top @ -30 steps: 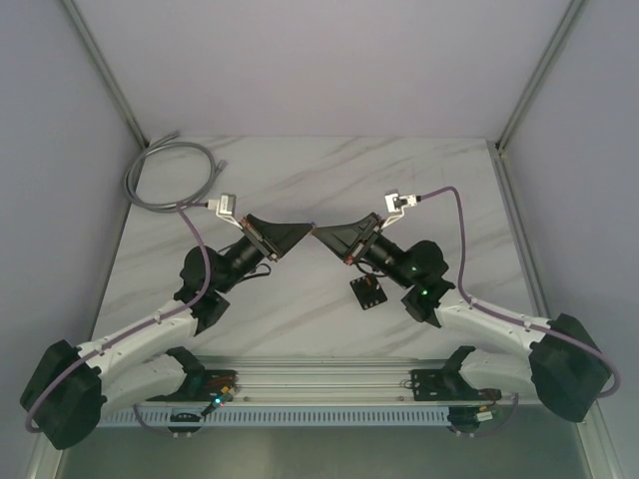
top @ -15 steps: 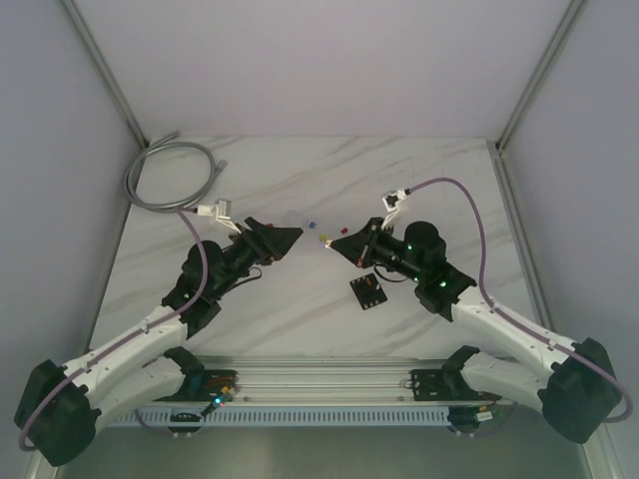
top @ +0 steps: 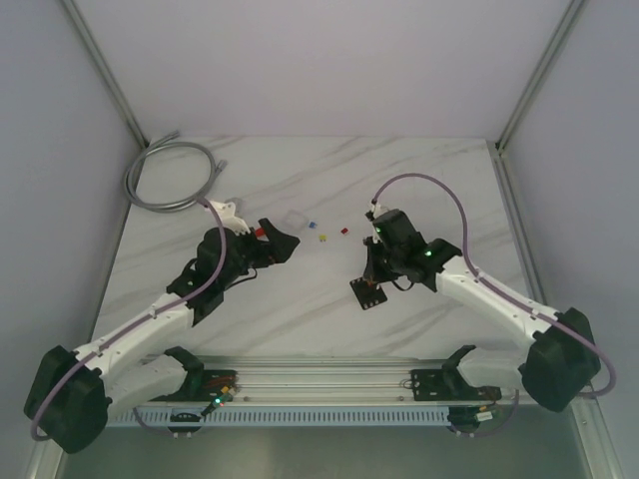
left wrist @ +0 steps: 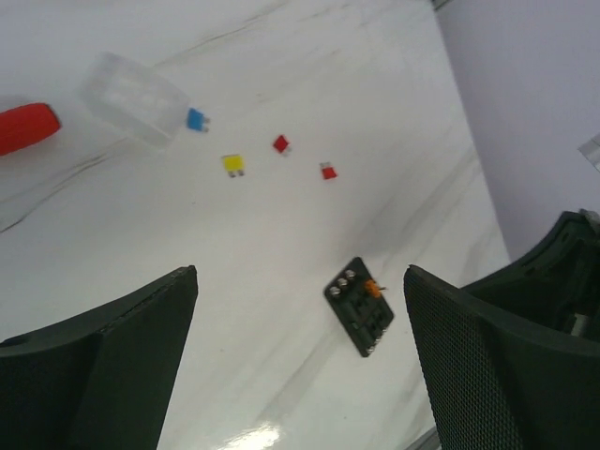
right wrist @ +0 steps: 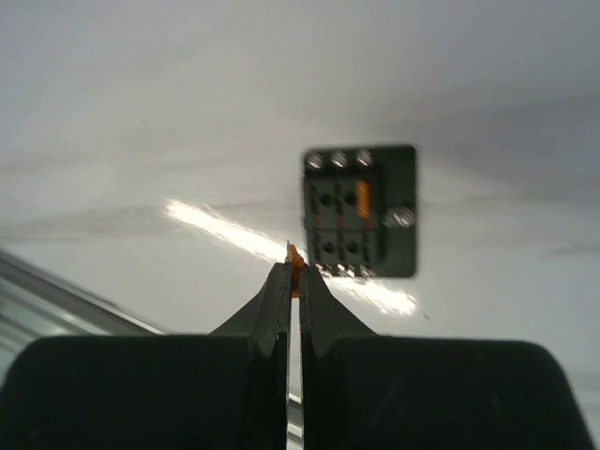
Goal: Snap on the fuse box
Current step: Pick up the fuse from the center of the board, then install the fuse at the fuse box base.
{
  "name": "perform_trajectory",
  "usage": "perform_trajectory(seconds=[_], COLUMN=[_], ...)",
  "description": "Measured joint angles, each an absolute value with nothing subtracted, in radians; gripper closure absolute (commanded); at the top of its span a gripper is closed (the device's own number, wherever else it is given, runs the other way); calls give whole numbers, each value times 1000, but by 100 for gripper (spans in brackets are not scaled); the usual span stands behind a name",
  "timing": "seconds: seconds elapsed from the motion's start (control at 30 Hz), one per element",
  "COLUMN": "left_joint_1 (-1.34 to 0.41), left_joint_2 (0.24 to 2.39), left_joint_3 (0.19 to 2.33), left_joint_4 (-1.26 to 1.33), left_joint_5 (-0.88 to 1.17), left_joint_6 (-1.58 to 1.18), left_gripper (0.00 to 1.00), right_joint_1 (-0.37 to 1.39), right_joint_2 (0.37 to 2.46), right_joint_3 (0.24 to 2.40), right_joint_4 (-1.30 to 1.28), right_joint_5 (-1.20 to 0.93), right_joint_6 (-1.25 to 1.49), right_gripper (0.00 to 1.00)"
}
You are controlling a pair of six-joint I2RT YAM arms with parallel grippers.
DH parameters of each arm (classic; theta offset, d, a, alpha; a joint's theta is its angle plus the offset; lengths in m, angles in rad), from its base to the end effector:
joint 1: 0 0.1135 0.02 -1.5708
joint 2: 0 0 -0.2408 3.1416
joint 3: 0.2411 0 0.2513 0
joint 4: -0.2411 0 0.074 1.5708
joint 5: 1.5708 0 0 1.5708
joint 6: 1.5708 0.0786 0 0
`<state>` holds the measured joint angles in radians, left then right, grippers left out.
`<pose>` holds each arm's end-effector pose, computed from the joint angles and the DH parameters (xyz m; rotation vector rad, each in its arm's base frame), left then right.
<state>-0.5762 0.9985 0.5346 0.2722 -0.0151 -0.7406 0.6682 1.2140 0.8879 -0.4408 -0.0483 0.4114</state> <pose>0.2392 -0.1540 0.2313 -0.1643 1.8531 -0.9275 0.2301 0.1864 0.2120 -0.3336 2.3903 0.5773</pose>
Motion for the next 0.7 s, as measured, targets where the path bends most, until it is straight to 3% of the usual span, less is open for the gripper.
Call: perform_trajectory(seconds=[0.3, 0.7], left_joint_1=[-513, -465], left_joint_2=[1060, 1081], left_joint_3=[545, 548], left_joint_4=[210, 180], left_joint_5=[-13, -4], left_joint_6=[-706, -684], left_gripper=[0, 0], right_joint_1=[680, 738], right_joint_2=[1331, 1448], right_joint_3=[920, 976], right_joint_4=[-632, -676], right_joint_5=[71, 166], right_joint_6=[374, 369], right_gripper=[100, 100])
